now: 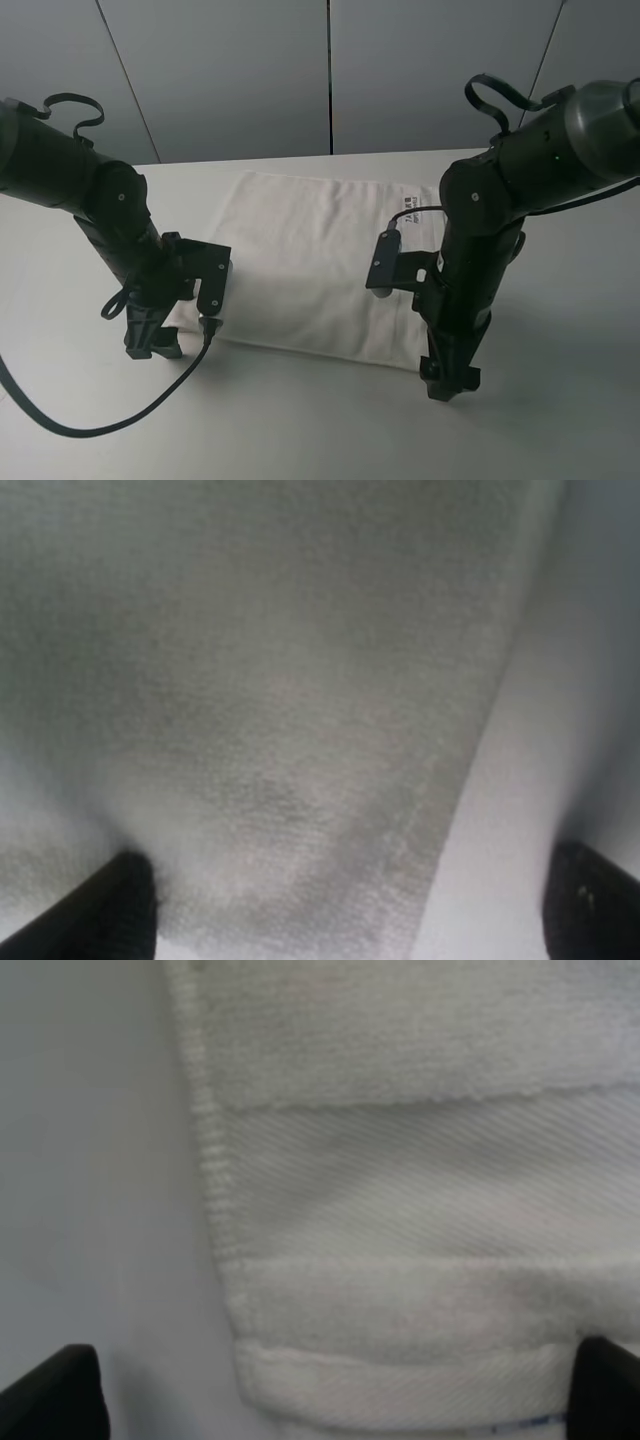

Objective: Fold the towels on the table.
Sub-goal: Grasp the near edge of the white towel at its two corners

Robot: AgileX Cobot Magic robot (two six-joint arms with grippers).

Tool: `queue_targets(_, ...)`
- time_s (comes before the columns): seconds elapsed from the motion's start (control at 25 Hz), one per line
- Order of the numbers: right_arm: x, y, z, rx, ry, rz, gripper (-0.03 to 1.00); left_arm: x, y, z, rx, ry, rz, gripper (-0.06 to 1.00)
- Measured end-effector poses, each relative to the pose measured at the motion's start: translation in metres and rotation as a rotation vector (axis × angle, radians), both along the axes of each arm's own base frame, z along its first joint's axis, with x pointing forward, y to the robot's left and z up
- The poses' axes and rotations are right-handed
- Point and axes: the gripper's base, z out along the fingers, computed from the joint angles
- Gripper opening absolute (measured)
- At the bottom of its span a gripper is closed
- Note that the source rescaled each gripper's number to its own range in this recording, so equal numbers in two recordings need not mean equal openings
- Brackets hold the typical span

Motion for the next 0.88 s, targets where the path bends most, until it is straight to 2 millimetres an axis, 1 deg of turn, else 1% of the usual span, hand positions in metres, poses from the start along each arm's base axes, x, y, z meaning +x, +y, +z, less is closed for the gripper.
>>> queue_targets(0.36,0.002,0.002,-0.006,-0.029,-0.006,0.051,1.0,0.0,0.0,0.0,-0.003,-0.002,0.002,1.0)
queue_targets(0.4,0.002,0.001,-0.007,-0.03,-0.008,0.054,0.99,0.0,0.0,0.0,-0.003,-0.002,0.002,1.0)
queue_targets(0.44,0.002,0.001,-0.007,-0.032,-0.009,0.057,0.96,0.0,0.0,0.0,-0.003,-0.002,0.002,1.0)
queue_targets(0.48,0.002,0.001,-0.009,-0.037,-0.009,0.063,0.91,0.0,0.0,0.0,-0.003,-0.002,0.002,1.0)
queue_targets(0.52,0.004,0.001,-0.01,-0.041,-0.018,0.076,0.84,0.0,0.0,0.0,-0.003,-0.002,0.002,1.0)
queue_targets(0.68,0.008,0.0,-0.012,-0.042,-0.064,0.11,0.54,0.0,0.0,0.0,-0.003,-0.002,0.002,1.0)
queue_targets(0.8,0.009,-0.001,-0.013,-0.033,-0.093,0.121,0.28,0.0,0.0,0.0,-0.003,-0.002,0.002,1.0)
queue_targets(0.88,0.01,0.0,-0.013,-0.027,-0.103,0.123,0.07,0.0,0.0,0.0,-0.003,-0.002,0.002,1.0)
